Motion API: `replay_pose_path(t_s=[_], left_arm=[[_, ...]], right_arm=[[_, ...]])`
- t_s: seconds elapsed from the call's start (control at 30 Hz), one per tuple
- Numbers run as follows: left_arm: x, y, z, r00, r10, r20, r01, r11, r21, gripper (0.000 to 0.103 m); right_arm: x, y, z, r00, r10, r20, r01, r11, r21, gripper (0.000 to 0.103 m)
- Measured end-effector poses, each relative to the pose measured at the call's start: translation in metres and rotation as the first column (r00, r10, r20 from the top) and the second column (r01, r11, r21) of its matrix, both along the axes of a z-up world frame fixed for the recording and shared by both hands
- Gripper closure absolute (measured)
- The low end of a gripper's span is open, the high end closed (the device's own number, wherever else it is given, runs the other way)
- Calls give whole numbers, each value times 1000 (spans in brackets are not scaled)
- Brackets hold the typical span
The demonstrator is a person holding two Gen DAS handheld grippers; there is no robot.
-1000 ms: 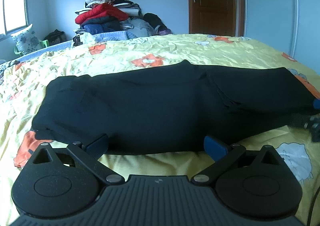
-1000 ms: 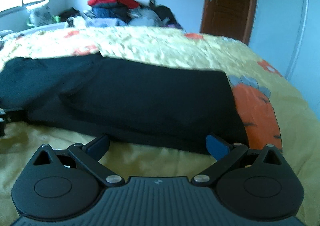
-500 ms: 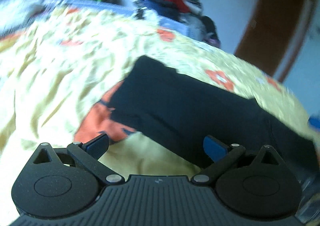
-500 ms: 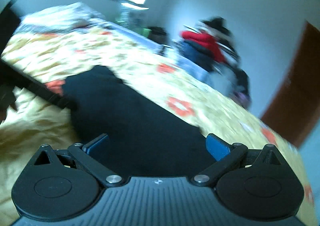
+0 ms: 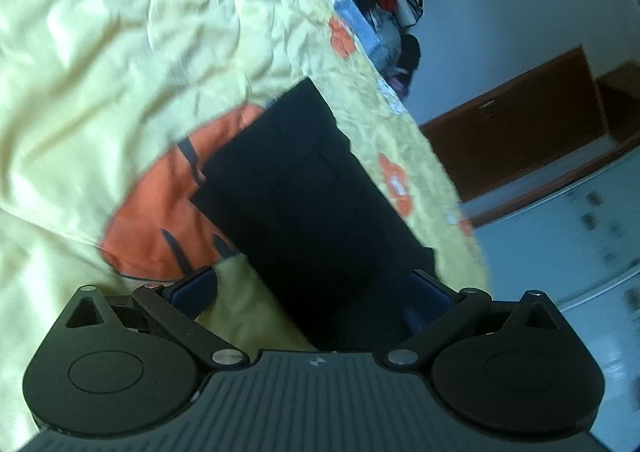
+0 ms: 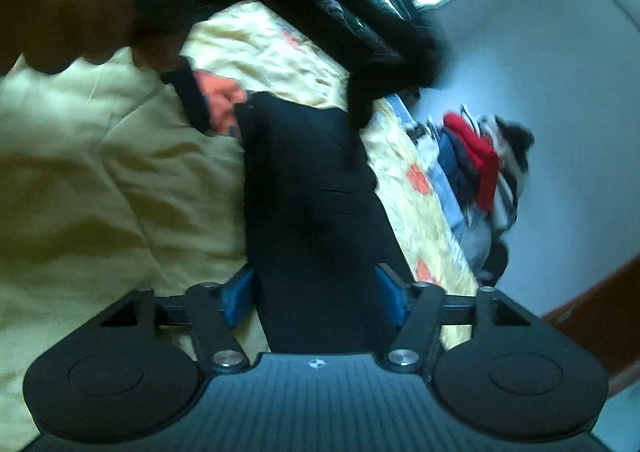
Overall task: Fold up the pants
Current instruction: 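Grasp the leg end of the black pants with the left tool while the right tool grasps beside it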
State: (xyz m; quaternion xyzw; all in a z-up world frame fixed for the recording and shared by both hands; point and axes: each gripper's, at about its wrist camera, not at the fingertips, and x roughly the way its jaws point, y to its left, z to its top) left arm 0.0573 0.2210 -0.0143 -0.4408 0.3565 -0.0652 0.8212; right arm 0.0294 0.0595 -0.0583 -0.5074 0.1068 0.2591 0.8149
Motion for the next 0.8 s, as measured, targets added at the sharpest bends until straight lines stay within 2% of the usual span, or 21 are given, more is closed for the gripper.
replay_pose_path(t_s=[0.13,0.3,0.4,0.47,0.5,0.57,0.67,0.73,0.8], left_arm=[[11,5,-8,1000,-15,-9,14,994,-111,1],[25,5,-11,1000,-19,-4,18,985,-169,1],[31,9,-12,1000,-5,7,6,978,-209,1],[35,13,-13,1000,13,16,-9,972,-235,2],[35,14,-12,1000,19,21,-13,969,-248,3],[36,16,-8,998,19,57,-4,967,-255,3],[36,17,2,994,-7,110,34,969,-245,3],[37,17,5,991,-26,132,57,970,-238,3],[39,15,8,988,-50,144,80,975,-209,3]], right_arm=[[1,17,-6,998,51,24,-50,997,-57,64],[10,33,-15,993,93,67,-89,994,-67,79],[18,28,-4,997,49,54,-51,998,40,79],[27,20,11,1000,8,-26,-4,989,151,79],[31,17,16,998,4,-55,6,985,174,79],[31,16,17,999,21,-47,-13,988,155,79],[25,27,3,997,71,-6,-70,996,46,76],[22,34,-10,995,89,37,-88,996,-14,70],[22,39,-15,989,103,107,-102,995,-19,64]])
